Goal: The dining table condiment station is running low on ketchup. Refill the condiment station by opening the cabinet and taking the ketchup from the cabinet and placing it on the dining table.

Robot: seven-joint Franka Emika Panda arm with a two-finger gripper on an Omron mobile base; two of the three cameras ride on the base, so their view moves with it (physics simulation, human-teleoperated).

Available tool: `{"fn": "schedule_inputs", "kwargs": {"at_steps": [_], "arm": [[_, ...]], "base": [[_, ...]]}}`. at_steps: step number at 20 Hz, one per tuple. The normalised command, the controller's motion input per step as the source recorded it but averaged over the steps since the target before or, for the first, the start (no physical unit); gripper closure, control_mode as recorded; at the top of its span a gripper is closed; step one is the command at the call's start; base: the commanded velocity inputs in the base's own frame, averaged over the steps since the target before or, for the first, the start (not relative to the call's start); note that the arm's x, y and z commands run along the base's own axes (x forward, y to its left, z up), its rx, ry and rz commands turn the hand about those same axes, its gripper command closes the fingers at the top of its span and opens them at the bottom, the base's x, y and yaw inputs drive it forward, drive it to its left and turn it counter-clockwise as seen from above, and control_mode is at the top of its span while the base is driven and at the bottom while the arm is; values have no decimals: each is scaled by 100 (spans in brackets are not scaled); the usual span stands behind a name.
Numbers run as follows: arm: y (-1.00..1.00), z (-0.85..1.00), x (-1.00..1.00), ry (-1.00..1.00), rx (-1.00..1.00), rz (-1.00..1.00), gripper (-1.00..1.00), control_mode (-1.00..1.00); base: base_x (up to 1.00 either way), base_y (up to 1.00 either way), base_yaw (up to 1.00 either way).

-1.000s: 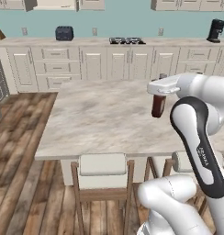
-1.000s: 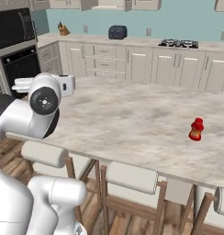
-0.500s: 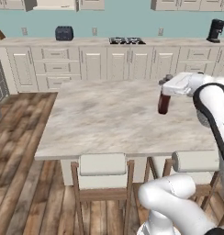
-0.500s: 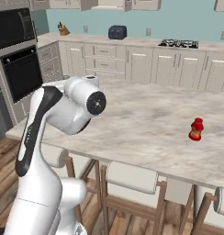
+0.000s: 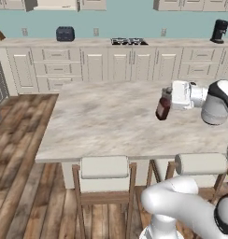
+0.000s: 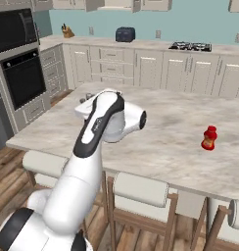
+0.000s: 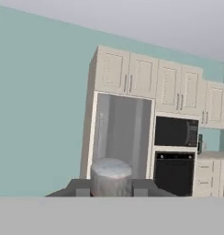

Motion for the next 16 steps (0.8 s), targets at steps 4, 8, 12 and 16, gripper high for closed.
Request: {"fn": "schedule_inputs", "kwargs": {"at_steps": [4,8,12,16], "arm": [[8,-54,15,2,-14,7,100,-100],[42,-60,23,0,-18,1,100,-100],[35,-40,27,-1,-7,0,100,-100],[7,-44,46,0,1,0,100,-100]], "base": [[0,0,0],[0,0,0],[0,0,0],[0,0,0]]}}
